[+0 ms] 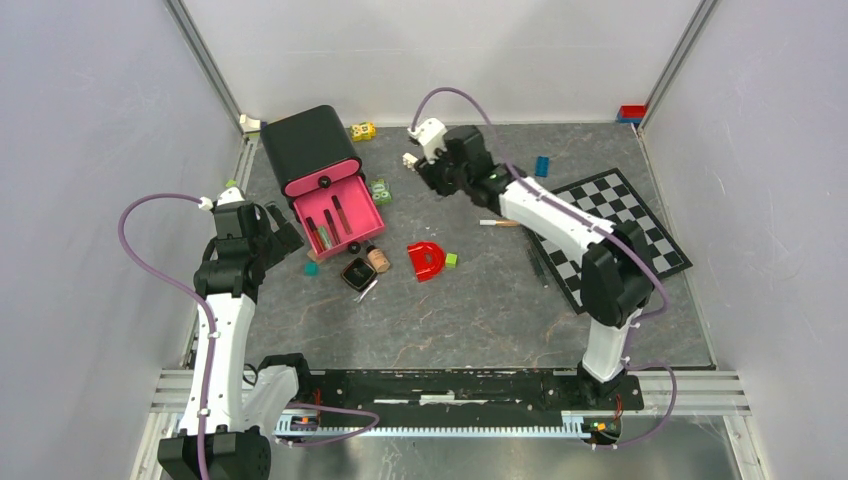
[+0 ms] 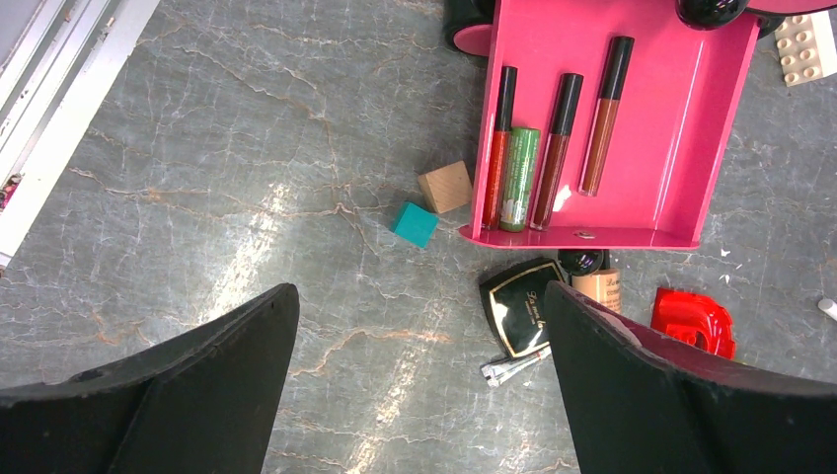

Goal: Organize the makeup
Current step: Pick up the makeup from the center of the board.

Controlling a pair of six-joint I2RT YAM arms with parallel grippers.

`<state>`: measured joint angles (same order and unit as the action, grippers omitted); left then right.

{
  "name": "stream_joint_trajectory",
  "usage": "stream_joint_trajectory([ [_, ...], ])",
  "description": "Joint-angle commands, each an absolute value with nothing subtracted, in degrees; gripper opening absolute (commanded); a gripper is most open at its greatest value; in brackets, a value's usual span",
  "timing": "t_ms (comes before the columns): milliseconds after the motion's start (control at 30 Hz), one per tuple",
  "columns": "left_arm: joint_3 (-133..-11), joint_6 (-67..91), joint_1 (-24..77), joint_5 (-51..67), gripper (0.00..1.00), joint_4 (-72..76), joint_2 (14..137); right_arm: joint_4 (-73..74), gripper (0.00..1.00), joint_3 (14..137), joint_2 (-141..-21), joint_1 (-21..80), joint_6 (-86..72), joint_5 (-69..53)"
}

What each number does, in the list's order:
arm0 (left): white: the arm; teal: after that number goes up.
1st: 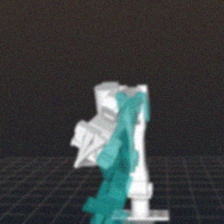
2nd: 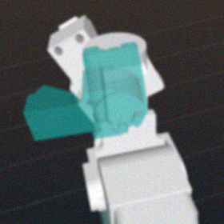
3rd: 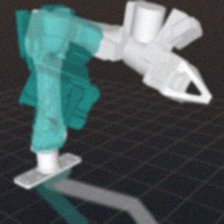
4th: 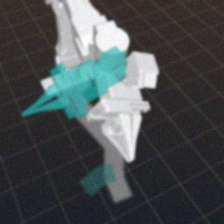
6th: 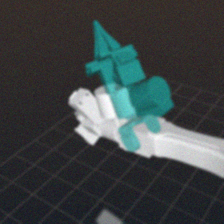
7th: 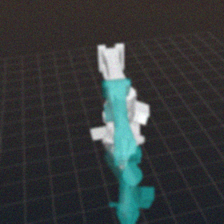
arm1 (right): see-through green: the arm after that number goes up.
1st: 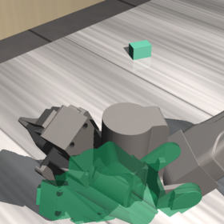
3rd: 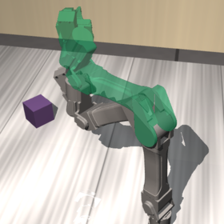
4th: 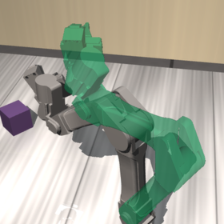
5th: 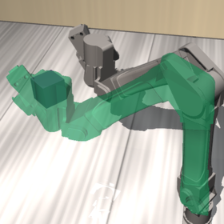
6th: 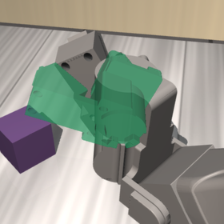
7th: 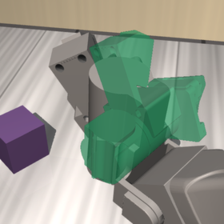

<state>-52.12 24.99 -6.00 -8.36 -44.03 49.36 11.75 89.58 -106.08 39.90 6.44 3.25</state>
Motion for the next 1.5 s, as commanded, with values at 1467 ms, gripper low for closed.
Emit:
stream_joint_trajectory([
  [1467,-52.4,24.35,-6.32,-7.92,1.0,-42.27,50.19,46.4,0.49,94.44,-123.94,21.08,42.6,-4.62],
])
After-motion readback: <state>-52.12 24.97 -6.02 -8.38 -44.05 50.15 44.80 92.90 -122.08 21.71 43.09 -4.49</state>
